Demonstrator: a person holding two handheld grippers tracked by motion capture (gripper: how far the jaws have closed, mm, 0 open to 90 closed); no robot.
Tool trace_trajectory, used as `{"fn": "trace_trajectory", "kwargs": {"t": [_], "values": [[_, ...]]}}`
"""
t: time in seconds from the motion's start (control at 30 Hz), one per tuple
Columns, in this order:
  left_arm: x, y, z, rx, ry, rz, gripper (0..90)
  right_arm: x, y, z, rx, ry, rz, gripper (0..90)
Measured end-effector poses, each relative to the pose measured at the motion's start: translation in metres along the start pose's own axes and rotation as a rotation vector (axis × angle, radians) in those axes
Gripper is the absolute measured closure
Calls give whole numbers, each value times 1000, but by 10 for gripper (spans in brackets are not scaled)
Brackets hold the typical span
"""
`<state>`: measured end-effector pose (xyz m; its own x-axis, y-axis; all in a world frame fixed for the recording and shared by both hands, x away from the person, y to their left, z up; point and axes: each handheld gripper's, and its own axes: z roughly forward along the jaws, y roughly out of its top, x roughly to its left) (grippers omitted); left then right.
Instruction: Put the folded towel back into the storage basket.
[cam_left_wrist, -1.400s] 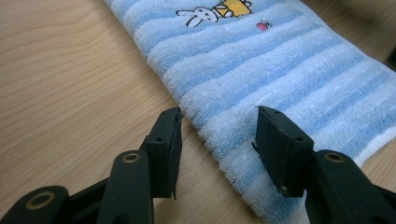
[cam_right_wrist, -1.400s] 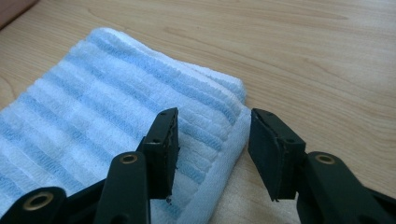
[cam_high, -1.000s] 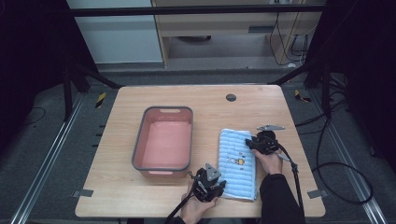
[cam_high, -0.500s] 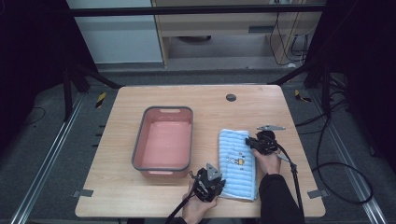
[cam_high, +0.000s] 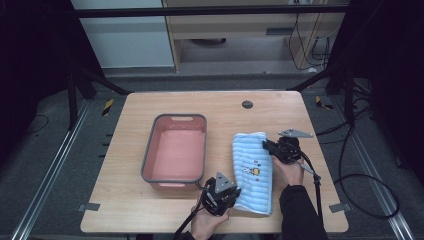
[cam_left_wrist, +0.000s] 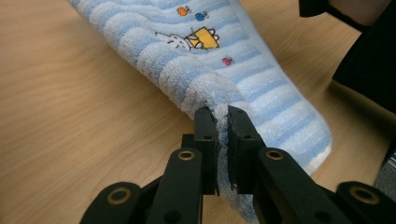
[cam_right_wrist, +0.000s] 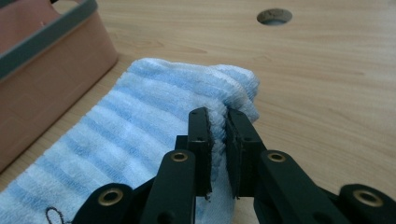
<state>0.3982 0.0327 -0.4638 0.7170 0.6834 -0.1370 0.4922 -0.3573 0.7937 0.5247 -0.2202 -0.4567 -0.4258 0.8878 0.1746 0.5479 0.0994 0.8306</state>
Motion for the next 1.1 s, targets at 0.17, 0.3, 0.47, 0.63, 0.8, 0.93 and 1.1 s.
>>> {"fn": "trace_trajectory", "kwargs": {"t": [0.17, 0.3, 0.47, 0.63, 0.8, 0.93, 1.1], "values": [[-1, 14, -21, -42, 2, 30, 838, 9, 14, -12, -37, -6, -24, 814], [0, 26, -36, -70, -2, 43, 839, 14, 28, -23, -70, 9, -30, 815], [2, 35, -44, -82, 5, 57, 838, 21, 44, -34, -110, 3, -45, 815], [8, 46, -57, -105, 23, 63, 839, 29, 58, -40, -141, -11, -54, 815], [14, 56, -69, -123, 41, 66, 838, 36, 73, -42, -166, -7, -51, 815], [20, 61, -78, -135, 55, 68, 839, 43, 86, -41, -179, -1, -59, 815], [30, 66, -88, -155, 71, 55, 839, 56, 101, -38, -199, 4, -69, 815]]}}
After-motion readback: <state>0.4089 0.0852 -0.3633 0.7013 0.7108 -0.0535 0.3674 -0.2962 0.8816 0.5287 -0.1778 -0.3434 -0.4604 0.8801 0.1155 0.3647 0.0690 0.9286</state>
